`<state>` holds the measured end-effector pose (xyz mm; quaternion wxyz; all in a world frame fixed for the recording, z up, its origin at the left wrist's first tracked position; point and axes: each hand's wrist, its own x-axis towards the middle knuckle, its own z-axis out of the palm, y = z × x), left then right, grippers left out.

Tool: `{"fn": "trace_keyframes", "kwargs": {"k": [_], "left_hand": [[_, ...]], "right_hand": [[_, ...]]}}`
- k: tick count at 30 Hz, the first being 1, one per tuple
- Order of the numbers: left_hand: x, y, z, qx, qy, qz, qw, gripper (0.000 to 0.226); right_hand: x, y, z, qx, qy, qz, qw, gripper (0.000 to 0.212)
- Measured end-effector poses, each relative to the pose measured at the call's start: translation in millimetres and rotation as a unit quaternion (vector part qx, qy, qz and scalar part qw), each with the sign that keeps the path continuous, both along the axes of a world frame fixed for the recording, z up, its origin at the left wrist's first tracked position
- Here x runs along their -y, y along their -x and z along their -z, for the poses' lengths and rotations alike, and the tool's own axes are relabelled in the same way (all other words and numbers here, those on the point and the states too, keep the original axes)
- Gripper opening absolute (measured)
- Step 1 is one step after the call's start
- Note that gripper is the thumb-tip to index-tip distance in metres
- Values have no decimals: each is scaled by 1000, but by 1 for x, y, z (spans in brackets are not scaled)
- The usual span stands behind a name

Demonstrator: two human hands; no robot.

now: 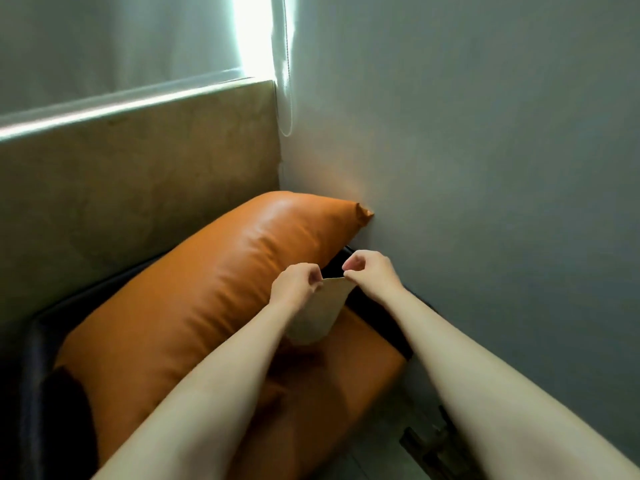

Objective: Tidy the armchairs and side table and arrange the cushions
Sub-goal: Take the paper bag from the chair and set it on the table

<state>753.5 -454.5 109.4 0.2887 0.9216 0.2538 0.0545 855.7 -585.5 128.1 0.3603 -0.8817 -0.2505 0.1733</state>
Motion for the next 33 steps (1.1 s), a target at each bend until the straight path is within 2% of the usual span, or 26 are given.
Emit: {"fn": "trace_keyframes", "kwargs": {"k": [5,9,11,13,16,18,23,26,28,30,32,33], "left_hand": [[-3,22,-68,57,-12,-31,998,14],[5,50,-112,91,-7,-73,993,14],[17,65,-125,104,17,-106,989,14],[34,79,-134,115,55,-148,981,11],[57,100,-142,115,129,-205,963,10],[66,116,-143,104,168,-237,951,15],[72,168,-150,124,288,-319,894,27],[69,199,-168,185,368,-343,844,27],[64,216,-178,227,421,-348,806,26],[60,233,-187,262,446,-350,781,19],[55,251,-197,313,453,-351,758,3],[51,261,-201,340,456,-354,743,6]], "right_hand": [[0,17,-51,96,21,-44,994,16],[2,44,-87,160,-15,-24,987,26],[10,65,-99,162,-36,-12,986,33],[22,85,-105,116,-43,-62,990,41],[41,119,-105,-21,-30,-174,984,55],[50,140,-105,-98,-53,-198,974,55],[60,182,-137,-187,-66,-257,946,46],[59,205,-158,-228,-77,-332,912,39],[48,220,-160,-200,-80,-358,908,36],[32,234,-157,-120,-119,-325,930,36],[18,252,-158,-55,-172,-288,940,24],[11,263,-160,-44,-190,-272,943,19]]}}
